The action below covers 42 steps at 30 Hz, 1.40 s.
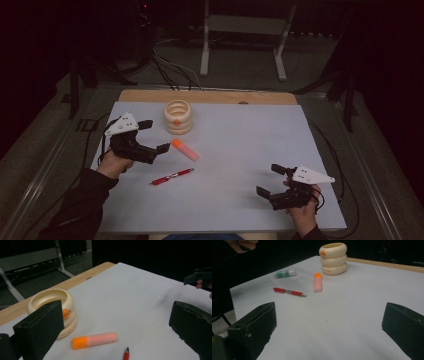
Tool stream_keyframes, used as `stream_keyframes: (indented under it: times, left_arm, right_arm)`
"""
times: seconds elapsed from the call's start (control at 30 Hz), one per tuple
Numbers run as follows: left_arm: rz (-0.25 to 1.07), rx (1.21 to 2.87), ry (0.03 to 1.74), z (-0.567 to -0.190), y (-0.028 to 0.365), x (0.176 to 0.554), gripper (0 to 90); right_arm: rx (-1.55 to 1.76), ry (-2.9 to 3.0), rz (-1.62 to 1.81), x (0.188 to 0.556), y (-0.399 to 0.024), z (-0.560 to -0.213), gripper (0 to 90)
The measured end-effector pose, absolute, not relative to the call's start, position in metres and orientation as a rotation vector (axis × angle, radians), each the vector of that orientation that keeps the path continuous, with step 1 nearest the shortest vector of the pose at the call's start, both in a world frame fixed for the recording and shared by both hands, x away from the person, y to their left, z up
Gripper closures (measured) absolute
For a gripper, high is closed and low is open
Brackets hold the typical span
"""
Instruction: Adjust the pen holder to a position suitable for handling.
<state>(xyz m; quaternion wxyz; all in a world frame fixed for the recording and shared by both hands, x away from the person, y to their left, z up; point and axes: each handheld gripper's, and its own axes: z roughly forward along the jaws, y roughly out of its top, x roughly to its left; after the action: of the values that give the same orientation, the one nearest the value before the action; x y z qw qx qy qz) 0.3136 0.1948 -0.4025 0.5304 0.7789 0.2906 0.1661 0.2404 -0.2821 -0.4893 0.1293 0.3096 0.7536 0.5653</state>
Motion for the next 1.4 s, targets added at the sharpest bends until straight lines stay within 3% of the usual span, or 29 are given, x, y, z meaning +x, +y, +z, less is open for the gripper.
stream_keyframes:
  times: [0.6, 1.4]
  left_arm:
    - [0.470, 1.830, 0.854, -0.405, 0.185, 0.350, 0.2]
    - [0.452, 1.721, 1.157, -0.433, 0.181, 0.405, 3.6]
  right_arm:
    - [0.894, 2.194, 1.648, 0.240, -0.281, -0.489, 0.0]
    - [0.885, 2.196, 1.663, 0.240, -0.281, -0.489, 0.0]
